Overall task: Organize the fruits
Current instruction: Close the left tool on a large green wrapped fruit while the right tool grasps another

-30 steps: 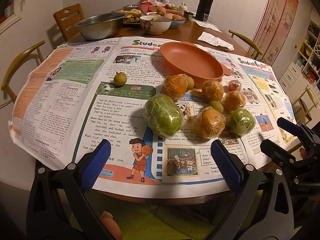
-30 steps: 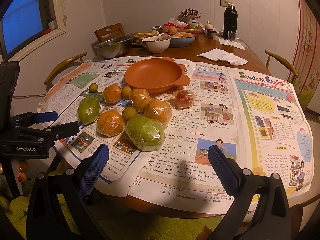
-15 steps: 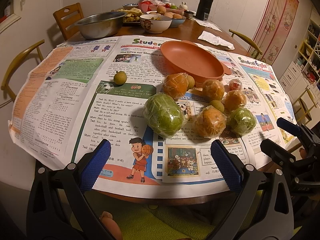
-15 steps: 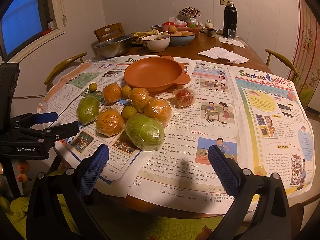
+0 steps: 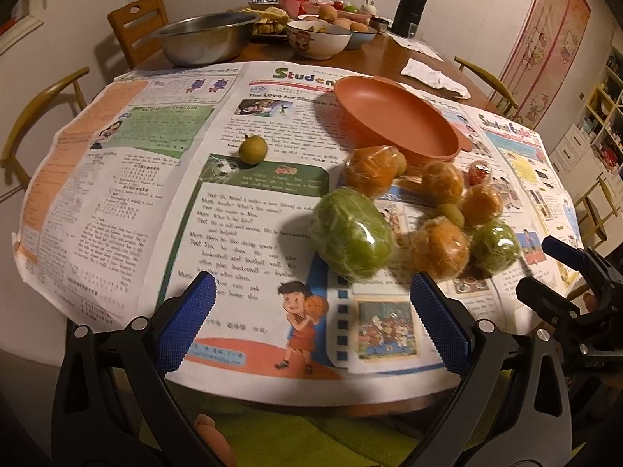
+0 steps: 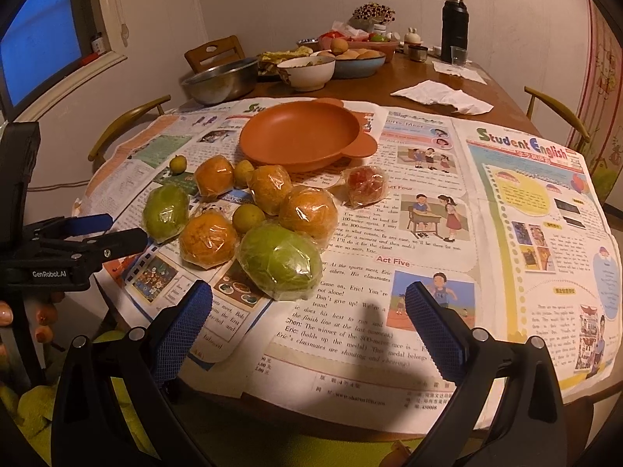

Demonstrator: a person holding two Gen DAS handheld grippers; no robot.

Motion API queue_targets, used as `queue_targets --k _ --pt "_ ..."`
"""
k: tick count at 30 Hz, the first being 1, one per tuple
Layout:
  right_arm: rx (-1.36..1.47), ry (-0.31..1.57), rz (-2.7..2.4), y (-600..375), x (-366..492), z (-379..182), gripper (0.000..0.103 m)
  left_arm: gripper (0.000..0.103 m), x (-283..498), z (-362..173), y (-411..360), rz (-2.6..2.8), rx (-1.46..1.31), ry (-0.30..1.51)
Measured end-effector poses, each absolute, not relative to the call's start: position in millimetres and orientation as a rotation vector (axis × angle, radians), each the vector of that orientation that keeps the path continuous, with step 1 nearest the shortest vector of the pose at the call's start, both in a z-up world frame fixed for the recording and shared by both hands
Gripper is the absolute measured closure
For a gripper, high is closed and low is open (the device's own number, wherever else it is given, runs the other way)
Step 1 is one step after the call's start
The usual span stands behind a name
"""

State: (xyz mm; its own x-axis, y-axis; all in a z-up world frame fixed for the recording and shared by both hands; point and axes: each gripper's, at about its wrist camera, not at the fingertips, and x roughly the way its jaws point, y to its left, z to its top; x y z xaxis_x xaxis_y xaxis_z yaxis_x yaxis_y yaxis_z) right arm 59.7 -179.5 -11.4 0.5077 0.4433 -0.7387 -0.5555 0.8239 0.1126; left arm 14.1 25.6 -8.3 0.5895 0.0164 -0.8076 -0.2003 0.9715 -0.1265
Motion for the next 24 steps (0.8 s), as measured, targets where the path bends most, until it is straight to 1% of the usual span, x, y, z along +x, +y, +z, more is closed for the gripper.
queue_targets --k 5,7,8,10,12,14,16,18,20,21,24 --pt "-0.173 0.848 0.618 -173.4 65.5 -14.2 0.004 0.009 19.4 -5.7 28.3 0.115 -0.205 0.916" --pt "-0.176 0.846 0.622 -171.5 69.0 -14.6 0.005 0.01 22.6 -4.1 27.1 0.102 -0.193 0.908" --pt "-0.18 0.847 0.626 -170.5 70.1 -14.9 0.005 0.014 24.5 -3.6 26.9 0.099 -0.189 0.907" --pt "-0.186 0.837 0.638 -168.1 71.1 -14.5 0.005 0.018 29.3 -3.5 25.8 0.086 -0.182 0.905" --pt "-0.189 0.843 0.637 -166.5 73.8 -16.4 0.006 0.027 32.8 -4.0 24.5 0.068 -0.18 0.906" --pt "-0.18 0.849 0.654 -166.3 75.2 -17.5 0.008 0.03 35.5 -5.1 23.2 0.059 -0.175 0.908" --pt "-0.173 0.847 0.663 -166.1 76.4 -17.4 0.028 0.033 38.3 -7.3 21.7 0.049 -0.175 0.914" --pt "-0.175 0.855 0.674 -164.5 78.0 -18.4 0.029 0.038 40.2 -8.6 21.3 0.035 -0.182 0.918" --pt "-0.184 0.86 0.68 -161.8 77.8 -19.6 0.031 0.04 41.3 -9.0 19.8 0.028 -0.182 0.917" --pt "-0.186 0.86 0.689 -160.0 77.3 -20.2 0.036 0.041 41.8 -9.0 19.2 0.027 -0.178 0.916" --pt "-0.193 0.862 0.703 -156.2 77.5 -21.4 0.043 0.044 44.0 -9.8 18.1 0.018 -0.18 0.917"
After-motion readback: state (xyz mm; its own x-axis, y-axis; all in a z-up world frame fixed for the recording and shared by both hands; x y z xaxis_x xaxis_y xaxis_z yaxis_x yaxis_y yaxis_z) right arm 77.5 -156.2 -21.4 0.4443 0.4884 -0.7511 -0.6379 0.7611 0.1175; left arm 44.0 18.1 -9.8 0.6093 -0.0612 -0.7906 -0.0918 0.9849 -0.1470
